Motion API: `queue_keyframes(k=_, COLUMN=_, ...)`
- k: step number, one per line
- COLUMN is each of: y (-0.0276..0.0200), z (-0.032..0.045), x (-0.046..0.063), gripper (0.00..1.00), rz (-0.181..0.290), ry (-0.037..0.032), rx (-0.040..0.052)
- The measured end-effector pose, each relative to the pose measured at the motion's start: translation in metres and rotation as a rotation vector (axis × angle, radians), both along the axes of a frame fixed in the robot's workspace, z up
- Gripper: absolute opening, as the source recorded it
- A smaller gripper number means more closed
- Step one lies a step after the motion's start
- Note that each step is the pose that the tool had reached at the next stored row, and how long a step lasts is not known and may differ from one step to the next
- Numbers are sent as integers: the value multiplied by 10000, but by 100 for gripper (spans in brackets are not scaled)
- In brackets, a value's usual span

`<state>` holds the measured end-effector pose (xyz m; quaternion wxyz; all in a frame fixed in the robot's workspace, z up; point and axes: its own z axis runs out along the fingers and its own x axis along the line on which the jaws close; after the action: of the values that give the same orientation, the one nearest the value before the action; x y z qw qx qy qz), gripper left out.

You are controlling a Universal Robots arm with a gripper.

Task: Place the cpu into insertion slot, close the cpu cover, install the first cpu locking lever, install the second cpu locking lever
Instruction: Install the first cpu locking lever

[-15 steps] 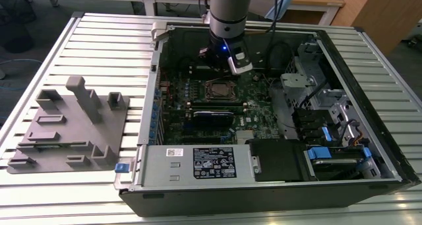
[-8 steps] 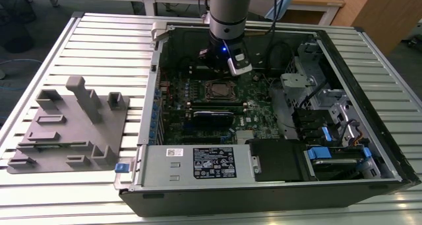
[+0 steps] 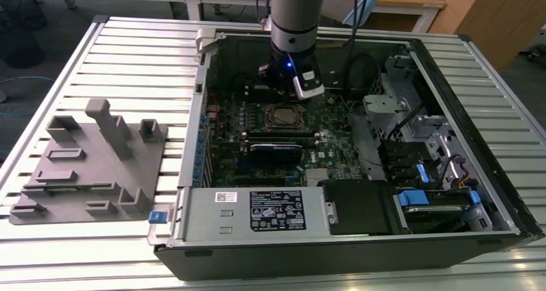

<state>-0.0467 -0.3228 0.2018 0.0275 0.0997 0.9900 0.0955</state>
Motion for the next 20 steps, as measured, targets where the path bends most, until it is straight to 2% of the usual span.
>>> queue_keyframes(k=3, y=1, z=-5, x=0, gripper=10, rz=-336, ry=-1, rx=-1)
queue_keyframes(k=12, y=42, z=-5, x=1, gripper=10, rz=-420, ry=-1, rx=-13)
queue_keyframes(k=14, y=42, z=-6, x=0, gripper=10, rz=-429, ry=-3, rx=-67)
queue_keyframes(k=18, y=42, z=-8, x=0, gripper=10, rz=-438, ry=-6, rx=-251)
queue_keyframes(k=20, y=46, z=-9, x=0, gripper=10, rz=-441, ry=-6, rx=-302)
